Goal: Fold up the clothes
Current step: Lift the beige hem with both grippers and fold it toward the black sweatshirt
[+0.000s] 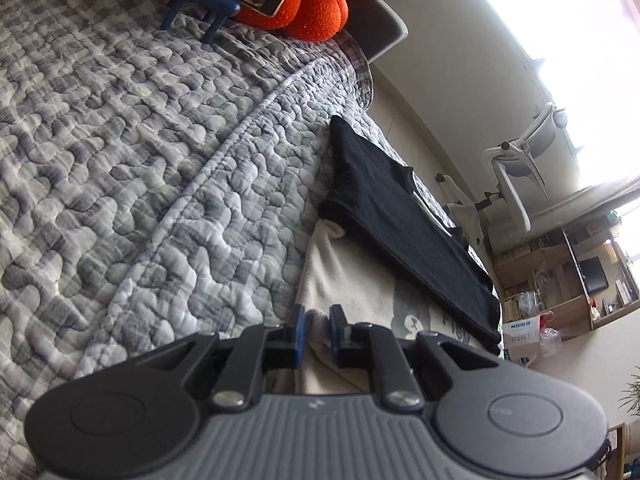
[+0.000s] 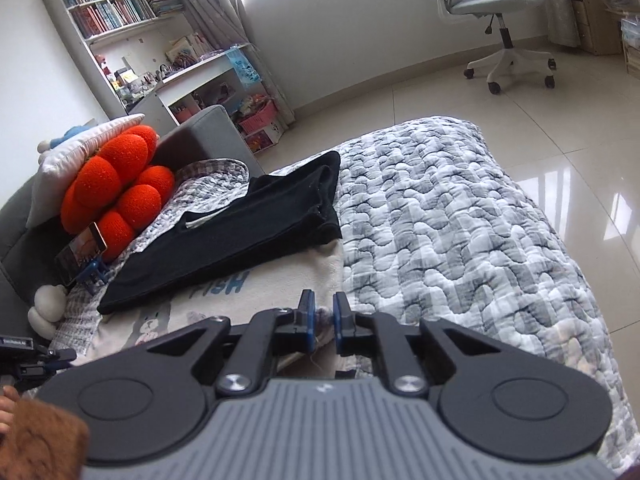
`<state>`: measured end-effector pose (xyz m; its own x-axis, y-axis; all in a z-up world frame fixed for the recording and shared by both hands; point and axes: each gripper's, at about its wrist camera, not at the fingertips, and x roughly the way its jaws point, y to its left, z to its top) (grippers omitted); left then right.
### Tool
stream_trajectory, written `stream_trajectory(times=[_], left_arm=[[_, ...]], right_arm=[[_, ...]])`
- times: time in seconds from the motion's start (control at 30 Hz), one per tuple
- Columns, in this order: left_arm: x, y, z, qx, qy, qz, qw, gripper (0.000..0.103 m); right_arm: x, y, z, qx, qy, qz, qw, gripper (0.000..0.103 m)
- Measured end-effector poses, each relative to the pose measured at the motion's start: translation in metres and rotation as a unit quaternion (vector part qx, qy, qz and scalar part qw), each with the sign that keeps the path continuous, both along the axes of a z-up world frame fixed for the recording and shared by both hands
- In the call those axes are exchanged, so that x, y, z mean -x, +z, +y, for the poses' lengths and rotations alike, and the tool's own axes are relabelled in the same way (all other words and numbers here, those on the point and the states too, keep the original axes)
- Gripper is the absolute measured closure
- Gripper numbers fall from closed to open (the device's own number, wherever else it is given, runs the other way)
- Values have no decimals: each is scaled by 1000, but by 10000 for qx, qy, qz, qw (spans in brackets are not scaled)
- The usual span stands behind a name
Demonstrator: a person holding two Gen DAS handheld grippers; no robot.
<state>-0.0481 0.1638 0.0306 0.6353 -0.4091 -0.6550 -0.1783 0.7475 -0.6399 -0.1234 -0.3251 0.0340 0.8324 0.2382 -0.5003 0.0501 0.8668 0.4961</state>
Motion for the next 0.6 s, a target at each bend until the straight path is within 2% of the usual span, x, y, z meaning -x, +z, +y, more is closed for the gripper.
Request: stream_trajectory(times=[0.07,0.13,0.2,0.3,0.43,0.6], left_arm=[[5,5,4,-157,43,-122,9998,82],[11,11,6,-302,-17,-339,9990,77],[16,16,8,-417,-126,-593,9973,61],[16,19,-1,-790,-613,-814,9916,57],[7,13,-25,-1227,-1362,-949,9785,57],[2,12,-51,-1775,-1996,-1290,9550,57]], right_arm=[[2,4,-6,-19,-64,-91,9999,84],[6,7,-9,338,-124,-144,9992,84],[11,7,-9,623,15,-181,9979,84],[16,4,-6,1104,354,-196,9931,84],[11,-2,8,1769,905,-90,9800,84],[1,-1,27,2303,1545,-256,9604,83]])
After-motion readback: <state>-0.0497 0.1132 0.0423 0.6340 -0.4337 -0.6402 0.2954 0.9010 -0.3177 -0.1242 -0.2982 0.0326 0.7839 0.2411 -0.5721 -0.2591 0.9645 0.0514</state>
